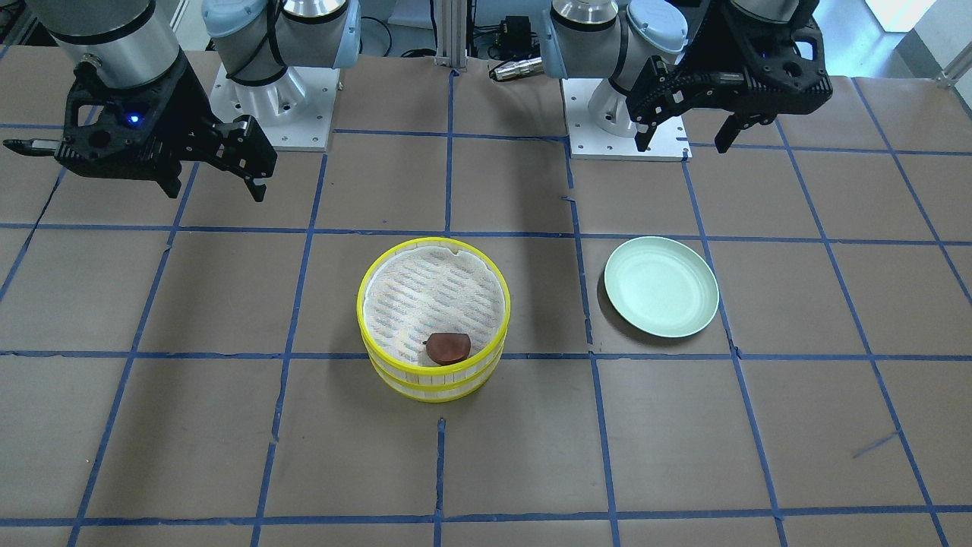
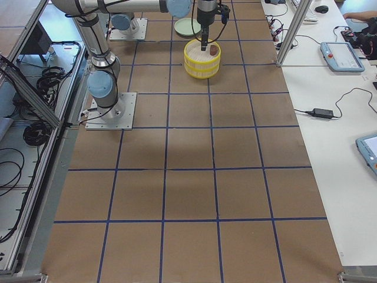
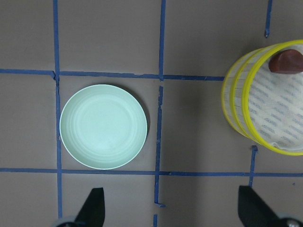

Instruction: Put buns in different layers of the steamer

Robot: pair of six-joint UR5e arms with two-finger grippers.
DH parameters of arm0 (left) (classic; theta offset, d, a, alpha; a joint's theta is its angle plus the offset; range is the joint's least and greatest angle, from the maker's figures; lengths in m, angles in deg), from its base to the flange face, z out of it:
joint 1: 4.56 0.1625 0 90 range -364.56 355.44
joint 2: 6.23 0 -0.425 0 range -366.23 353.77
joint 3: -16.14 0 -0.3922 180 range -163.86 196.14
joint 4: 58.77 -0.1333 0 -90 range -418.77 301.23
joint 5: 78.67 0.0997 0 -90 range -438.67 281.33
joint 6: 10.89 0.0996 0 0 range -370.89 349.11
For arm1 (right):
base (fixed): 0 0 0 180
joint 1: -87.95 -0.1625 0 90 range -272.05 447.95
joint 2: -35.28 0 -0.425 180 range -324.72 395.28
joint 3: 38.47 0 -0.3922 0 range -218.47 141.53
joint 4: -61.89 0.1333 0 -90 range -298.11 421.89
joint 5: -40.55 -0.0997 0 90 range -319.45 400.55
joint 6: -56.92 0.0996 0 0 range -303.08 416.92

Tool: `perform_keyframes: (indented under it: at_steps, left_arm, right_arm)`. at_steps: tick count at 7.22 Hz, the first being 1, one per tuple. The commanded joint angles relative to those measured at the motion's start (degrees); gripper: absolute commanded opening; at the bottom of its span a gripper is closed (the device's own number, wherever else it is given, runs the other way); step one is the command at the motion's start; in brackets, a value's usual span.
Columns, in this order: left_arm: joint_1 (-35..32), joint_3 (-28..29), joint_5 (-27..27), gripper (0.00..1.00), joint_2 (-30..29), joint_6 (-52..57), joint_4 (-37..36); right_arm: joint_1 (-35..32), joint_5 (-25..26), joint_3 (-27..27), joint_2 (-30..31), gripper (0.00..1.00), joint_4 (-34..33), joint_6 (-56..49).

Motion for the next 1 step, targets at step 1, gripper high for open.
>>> perform_keyframes:
  at_steps: [1]
  left_arm:
    - [0.4, -0.3, 0.3, 1.0, 0.0, 1.7, 0.1]
  right_arm:
    - [0.0, 0.0, 0.1, 0.0, 1.0, 0.0, 0.0]
